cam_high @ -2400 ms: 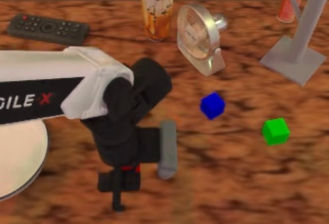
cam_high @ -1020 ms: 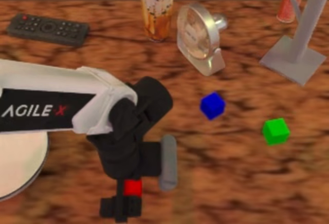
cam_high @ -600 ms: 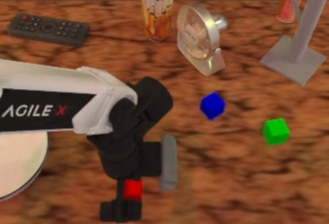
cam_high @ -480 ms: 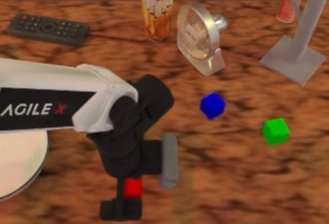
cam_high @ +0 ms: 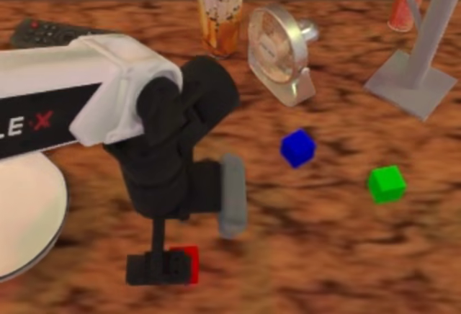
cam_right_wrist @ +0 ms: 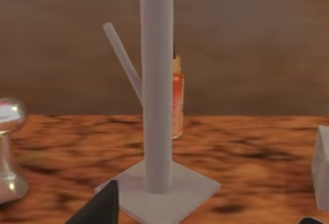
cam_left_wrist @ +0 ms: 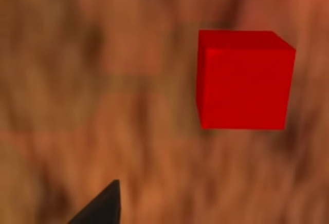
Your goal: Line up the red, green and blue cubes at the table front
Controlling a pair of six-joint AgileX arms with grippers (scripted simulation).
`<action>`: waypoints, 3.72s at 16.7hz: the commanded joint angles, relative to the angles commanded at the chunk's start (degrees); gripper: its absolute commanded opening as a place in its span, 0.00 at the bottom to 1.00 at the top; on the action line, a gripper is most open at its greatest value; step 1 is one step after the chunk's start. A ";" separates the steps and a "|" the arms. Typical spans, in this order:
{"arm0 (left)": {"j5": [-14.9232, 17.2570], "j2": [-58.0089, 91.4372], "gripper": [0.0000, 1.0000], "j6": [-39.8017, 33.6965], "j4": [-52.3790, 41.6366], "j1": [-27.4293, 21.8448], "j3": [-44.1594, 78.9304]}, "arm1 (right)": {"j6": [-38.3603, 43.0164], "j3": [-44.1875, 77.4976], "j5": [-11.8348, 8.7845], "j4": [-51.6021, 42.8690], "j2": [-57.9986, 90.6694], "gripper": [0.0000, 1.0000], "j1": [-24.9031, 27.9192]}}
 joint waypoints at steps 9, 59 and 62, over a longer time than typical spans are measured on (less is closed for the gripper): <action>-0.33 -5.15 1.00 -2.15 3.43 2.67 -4.77 | 0.47 5.68 -0.16 -3.87 5.92 1.00 1.44; -0.44 -97.65 1.00 -48.03 59.10 42.31 -67.18 | 6.38 73.26 0.12 -43.44 119.82 0.47 19.15; -0.44 -97.65 1.00 -48.03 59.10 42.31 -67.18 | 6.38 73.26 0.12 -43.44 119.82 0.25 19.15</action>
